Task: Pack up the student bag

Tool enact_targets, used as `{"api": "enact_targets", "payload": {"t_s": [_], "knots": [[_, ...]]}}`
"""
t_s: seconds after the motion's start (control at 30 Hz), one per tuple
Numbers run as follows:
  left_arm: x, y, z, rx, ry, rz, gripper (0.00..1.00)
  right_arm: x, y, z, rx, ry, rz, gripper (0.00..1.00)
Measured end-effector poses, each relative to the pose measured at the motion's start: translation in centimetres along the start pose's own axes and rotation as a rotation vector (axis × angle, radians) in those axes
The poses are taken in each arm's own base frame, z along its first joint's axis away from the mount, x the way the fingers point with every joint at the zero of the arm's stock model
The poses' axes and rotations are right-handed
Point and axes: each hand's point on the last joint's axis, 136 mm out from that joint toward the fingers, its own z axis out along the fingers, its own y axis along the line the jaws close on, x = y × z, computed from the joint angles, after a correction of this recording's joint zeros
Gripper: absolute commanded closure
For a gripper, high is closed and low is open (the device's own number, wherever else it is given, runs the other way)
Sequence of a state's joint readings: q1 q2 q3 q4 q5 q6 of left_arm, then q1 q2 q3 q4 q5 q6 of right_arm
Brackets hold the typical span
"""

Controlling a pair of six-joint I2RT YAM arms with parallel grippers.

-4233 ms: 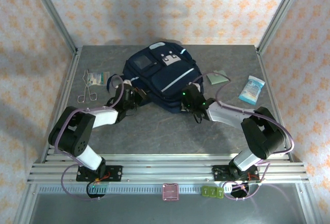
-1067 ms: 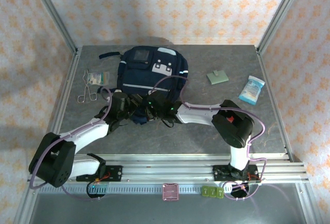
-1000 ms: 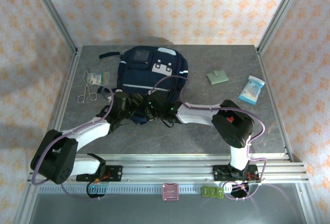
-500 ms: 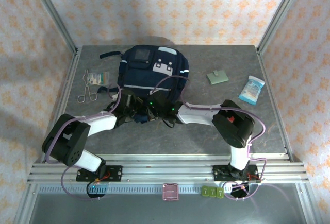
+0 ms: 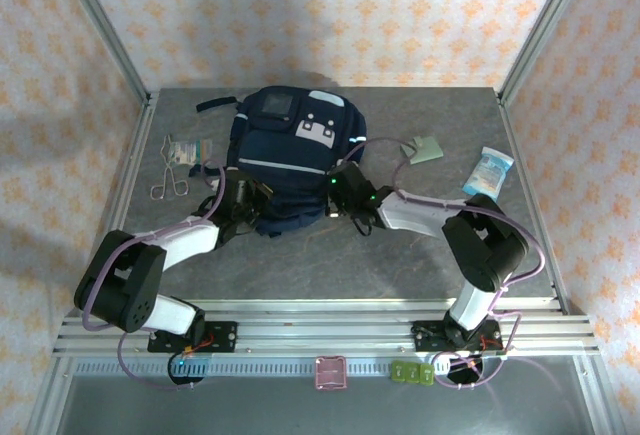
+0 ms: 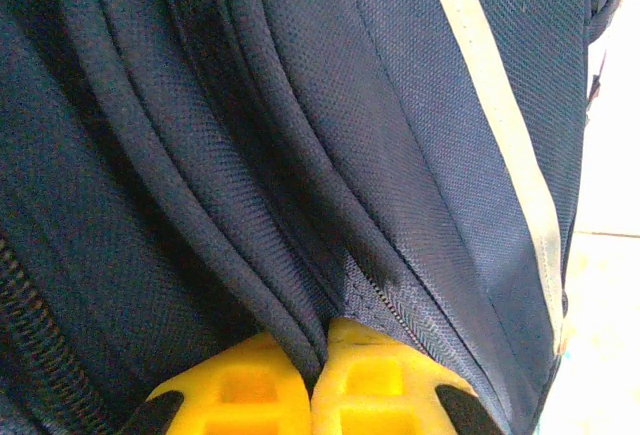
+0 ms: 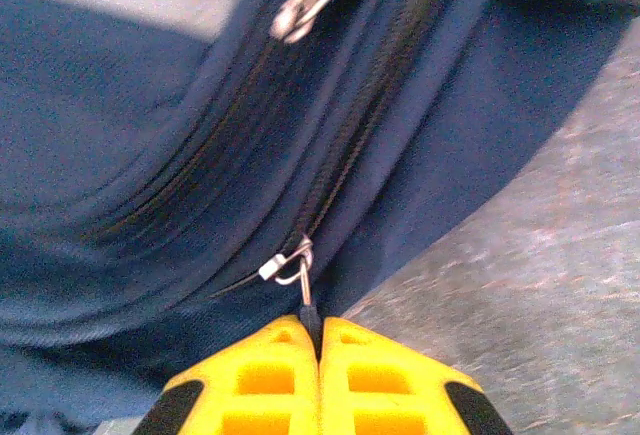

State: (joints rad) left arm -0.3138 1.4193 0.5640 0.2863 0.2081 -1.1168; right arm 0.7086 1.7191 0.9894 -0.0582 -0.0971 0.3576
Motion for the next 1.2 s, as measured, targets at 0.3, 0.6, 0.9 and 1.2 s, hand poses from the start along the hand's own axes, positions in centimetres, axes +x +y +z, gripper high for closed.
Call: {"api": "enact_targets", "payload": {"t_s": [0.3, 0.6, 0.9, 1.2], "knots": [[0.2, -0.2, -0.1, 0.010, 0.009, 0.019, 1.00, -5.4, -2.7, 1.5, 0.067, -0.085, 0.082, 1.00], [0.1, -0.3, -0.1, 0.022, 0.005, 0.027, 1.00, -9.7, -5.2, 4.5, 0.132, -0.125, 0.163, 1.00], [-0.3, -0.5, -0.1, 0.026, -0.006, 0.053, 1.00, -9.8, -5.2, 5.0, 0.136, -0.117, 0.163, 1.00], [-2.5, -0.7, -0.2, -0.020, -0.027, 0.116, 1.00, -5.7, -5.5, 1.1, 0.049, -0.111, 0.178, 1.00]]}}
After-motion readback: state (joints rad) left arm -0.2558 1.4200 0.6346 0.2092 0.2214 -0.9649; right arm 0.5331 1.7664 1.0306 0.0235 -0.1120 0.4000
